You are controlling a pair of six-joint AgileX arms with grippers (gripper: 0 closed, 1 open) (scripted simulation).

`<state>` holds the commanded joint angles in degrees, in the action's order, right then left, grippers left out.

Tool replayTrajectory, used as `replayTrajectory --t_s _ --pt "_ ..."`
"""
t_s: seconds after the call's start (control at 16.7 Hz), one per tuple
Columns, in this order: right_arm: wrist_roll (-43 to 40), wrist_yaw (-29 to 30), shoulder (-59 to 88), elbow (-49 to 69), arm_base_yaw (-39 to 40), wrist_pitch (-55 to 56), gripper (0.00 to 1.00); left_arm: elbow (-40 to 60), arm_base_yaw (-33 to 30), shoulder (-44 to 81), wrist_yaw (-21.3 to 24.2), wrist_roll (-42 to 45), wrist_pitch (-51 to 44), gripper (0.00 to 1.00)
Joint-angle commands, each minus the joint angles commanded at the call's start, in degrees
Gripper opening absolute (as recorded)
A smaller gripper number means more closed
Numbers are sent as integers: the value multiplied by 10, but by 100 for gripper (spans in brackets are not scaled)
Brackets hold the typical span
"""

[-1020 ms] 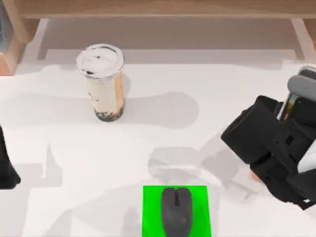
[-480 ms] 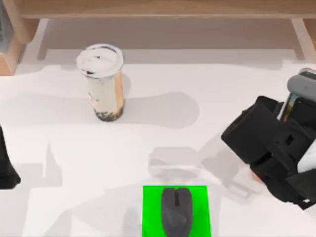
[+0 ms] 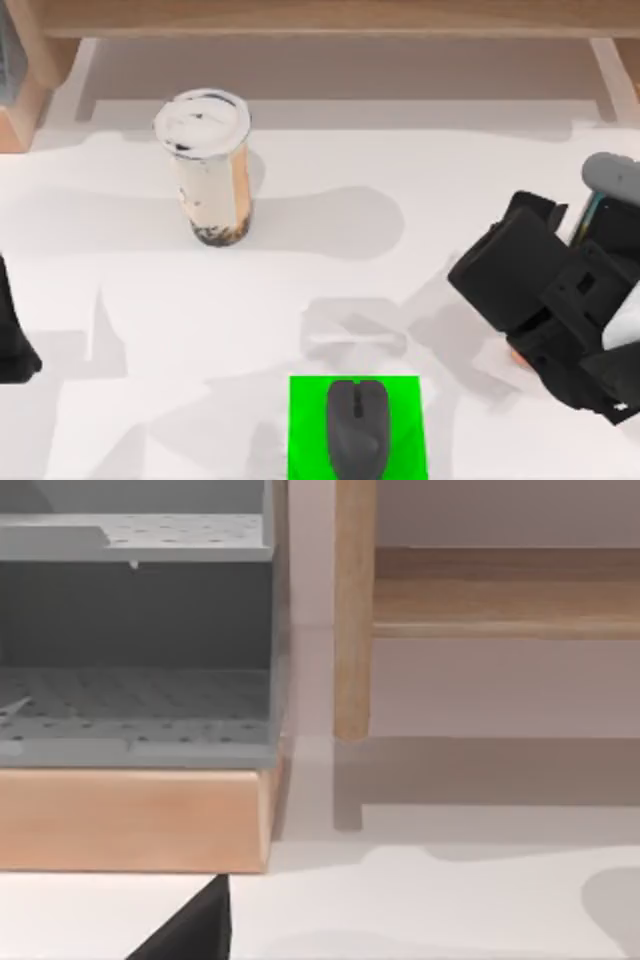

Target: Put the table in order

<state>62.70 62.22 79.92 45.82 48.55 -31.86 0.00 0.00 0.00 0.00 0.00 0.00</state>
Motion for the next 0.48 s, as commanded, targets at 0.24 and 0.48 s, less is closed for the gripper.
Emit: replayTrajectory --t_s 0.24,0.48 --pt "8 1 -2 0 5 -9 100 0 0 0 0 0 0 100" --pt "61 10 -9 -2 33 -61 100 0 0 0 0 0 0 100"
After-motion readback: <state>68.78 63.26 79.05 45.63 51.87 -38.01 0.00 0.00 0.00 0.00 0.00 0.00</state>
